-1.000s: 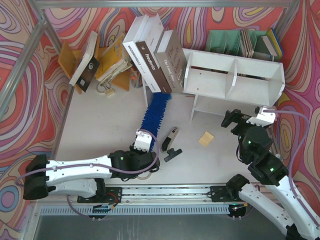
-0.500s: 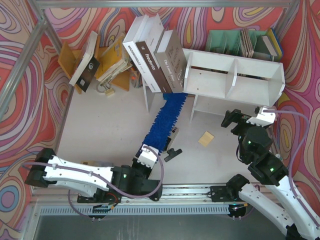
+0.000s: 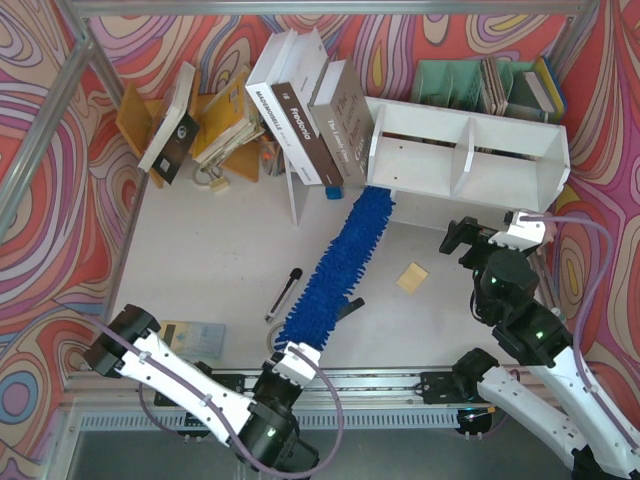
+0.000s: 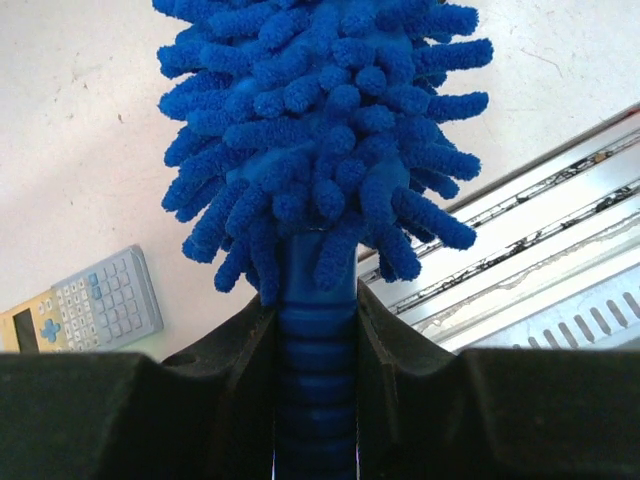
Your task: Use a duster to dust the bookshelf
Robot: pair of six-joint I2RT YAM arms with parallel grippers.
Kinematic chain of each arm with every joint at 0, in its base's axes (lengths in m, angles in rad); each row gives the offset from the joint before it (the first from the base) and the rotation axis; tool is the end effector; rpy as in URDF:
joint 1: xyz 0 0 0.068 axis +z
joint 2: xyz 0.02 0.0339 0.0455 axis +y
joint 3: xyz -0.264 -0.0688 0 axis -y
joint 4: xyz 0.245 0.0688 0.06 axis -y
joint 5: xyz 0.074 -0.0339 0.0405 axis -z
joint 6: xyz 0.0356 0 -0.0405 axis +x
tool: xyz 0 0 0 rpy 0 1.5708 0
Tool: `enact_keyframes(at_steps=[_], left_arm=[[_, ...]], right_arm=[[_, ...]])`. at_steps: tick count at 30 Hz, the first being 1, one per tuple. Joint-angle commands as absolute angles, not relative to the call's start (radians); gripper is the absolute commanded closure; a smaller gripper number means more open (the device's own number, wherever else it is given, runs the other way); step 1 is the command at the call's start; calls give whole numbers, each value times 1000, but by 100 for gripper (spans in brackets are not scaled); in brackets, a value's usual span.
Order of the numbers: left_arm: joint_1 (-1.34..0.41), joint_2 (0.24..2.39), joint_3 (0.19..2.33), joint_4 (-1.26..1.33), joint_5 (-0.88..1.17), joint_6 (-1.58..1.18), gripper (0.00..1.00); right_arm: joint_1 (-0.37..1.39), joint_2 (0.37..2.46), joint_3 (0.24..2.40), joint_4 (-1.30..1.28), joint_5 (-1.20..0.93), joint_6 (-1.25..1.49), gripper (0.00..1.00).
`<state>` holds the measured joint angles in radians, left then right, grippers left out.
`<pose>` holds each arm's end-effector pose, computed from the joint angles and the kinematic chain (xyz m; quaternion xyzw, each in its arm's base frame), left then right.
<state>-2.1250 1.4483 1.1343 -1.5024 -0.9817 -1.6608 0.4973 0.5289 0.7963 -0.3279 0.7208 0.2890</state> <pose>-0.0888 -0.1997 0.2660 0.2575 0.8385 -0.0456 0.4780 0.1106 0.0333 0.3632 0.1696 0.7028 0.0085 0.6908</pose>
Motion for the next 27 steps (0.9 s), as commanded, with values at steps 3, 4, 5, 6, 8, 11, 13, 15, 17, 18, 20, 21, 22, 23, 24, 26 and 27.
enact_keyframes(at_steps=[3, 4, 5, 6, 8, 11, 13, 15, 17, 18, 20, 21, 22, 23, 24, 26, 27], left_arm=[[-2217, 1469, 1196, -1696, -1097, -1833, 100], [-2227, 1473, 1210, -1703, -1110, -1827, 100], [-2233, 1478, 1223, -1705, -1120, -1817, 100], [-2237, 1481, 1234, -1709, -1128, -1807, 100], [-2242, 1487, 1253, -1734, -1146, -1816, 100], [-2246, 1463, 1240, -1730, -1161, -1820, 100], [-2246, 1440, 1213, -1707, -1149, -1817, 100], [-2245, 1413, 1178, -1669, -1134, -1797, 100], [-2244, 1391, 1142, -1613, -1119, -1776, 100], [-2244, 1381, 1126, -1594, -1115, -1776, 100], [-2235, 1359, 1092, -1559, -1091, -1770, 100], [-2220, 1351, 1075, -1528, -1075, -1744, 100], [-2204, 1344, 1061, -1489, -1057, -1708, 100], [-2188, 1335, 1047, -1444, -1041, -1664, 100], [-2173, 1330, 1036, -1405, -1028, -1625, 100], [-2130, 1323, 1009, -1320, -991, -1555, 100], [-2110, 1322, 996, -1284, -968, -1514, 100]], right_arm=[[496, 541, 799, -328, 732, 286, 11], [496, 542, 799, -328, 732, 287, 11], [495, 543, 799, -328, 732, 287, 11], [495, 544, 799, -330, 733, 286, 11], [496, 544, 799, -331, 735, 288, 11], [496, 543, 800, -331, 735, 288, 11], [496, 541, 799, -332, 736, 288, 11], [496, 541, 798, -331, 737, 286, 11], [495, 541, 799, -329, 735, 286, 11], [495, 541, 798, -330, 734, 286, 11], [495, 541, 798, -328, 732, 287, 11], [495, 542, 798, -327, 730, 286, 11], [495, 543, 798, -327, 729, 287, 11], [495, 544, 798, -327, 729, 287, 10], [496, 546, 799, -327, 727, 285, 11], [495, 547, 800, -326, 727, 285, 10], [494, 546, 799, -328, 727, 286, 11]])
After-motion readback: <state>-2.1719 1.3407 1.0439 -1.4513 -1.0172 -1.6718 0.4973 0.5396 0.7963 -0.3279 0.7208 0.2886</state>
